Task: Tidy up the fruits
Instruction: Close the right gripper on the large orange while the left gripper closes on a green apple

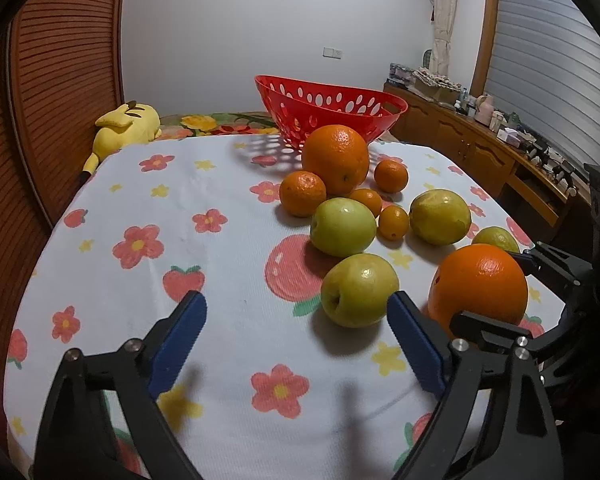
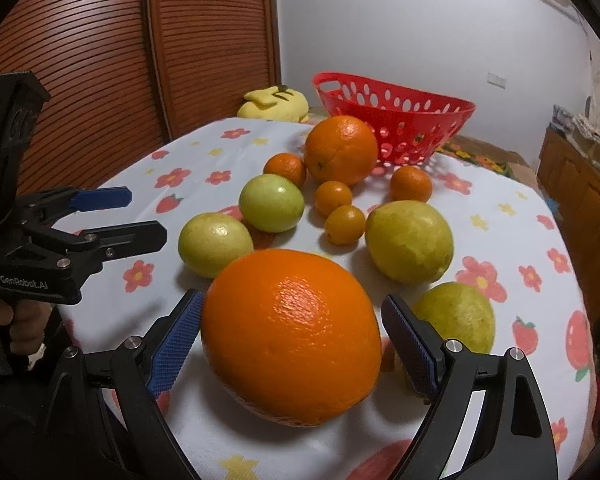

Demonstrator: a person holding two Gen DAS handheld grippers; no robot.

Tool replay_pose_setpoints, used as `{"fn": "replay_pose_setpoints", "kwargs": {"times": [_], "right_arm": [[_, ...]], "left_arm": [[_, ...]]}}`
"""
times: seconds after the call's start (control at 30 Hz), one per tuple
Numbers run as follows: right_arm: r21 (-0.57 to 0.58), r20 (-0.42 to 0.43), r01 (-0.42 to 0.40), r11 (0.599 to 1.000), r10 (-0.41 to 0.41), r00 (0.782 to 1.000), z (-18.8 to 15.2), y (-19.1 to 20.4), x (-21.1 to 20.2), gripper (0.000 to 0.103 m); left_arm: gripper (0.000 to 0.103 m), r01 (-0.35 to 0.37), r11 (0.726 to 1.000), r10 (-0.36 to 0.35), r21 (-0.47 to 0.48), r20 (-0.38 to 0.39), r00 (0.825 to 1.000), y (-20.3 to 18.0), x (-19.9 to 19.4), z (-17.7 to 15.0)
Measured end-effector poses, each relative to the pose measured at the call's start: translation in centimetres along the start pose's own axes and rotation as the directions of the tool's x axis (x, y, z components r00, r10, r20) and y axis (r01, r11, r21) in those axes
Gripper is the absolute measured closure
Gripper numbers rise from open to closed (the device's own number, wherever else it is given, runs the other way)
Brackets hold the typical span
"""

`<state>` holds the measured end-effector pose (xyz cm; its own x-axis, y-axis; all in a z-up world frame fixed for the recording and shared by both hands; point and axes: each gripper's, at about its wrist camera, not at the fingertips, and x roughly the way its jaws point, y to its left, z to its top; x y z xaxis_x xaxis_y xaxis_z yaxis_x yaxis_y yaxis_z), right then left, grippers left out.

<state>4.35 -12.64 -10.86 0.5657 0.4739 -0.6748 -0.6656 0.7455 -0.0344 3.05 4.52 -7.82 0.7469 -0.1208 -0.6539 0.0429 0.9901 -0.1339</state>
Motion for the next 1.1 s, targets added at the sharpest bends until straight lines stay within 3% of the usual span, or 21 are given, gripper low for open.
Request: {"fn": "replay_pose_setpoints", "kwargs": {"times": [0.17, 0.33, 0.5, 0.9, 1.1], "right_arm": [[0.01, -0.009, -0.027, 1.0, 0.027, 1.0, -0.2, 0.1, 0.2, 0.016], [0.008, 0.005, -0.034, 0.999, 0.034, 0.999, -0.3, 0.1, -0.1, 0.017], [0.033, 0.032, -0.031, 0.999, 0.03, 0.999, 0.2, -0.7, -0.9, 0.018], [0.055, 0.076, -0.011, 0.998, 0.007, 0.997, 1.6, -2.7, -3.0, 0.018], [0.064, 0.082, -0.009, 0.998, 0.004, 0.997, 1.5, -3.2, -3.3, 0.018]], "left_arm": [[0.023, 0.018, 1.0, -0.018, -0.001, -0.004, 1.0, -0.1, 0.1, -0.1], [0.025, 0.058, 0.998, -0.057, 0.022, -0.021, 0.998, -0.8, 0.7, 0.0], [0.032, 0.097, 0.995, -0.095, 0.036, -0.061, 0.994, -1.4, 1.9, 0.3], [0.034, 0.153, 0.986, -0.142, 0.065, -0.144, 0.979, -2.7, 4.4, 1.5], [0.045, 0.156, 0.985, -0.144, 0.071, -0.155, 0.977, -2.7, 5.1, 1.9]]}}
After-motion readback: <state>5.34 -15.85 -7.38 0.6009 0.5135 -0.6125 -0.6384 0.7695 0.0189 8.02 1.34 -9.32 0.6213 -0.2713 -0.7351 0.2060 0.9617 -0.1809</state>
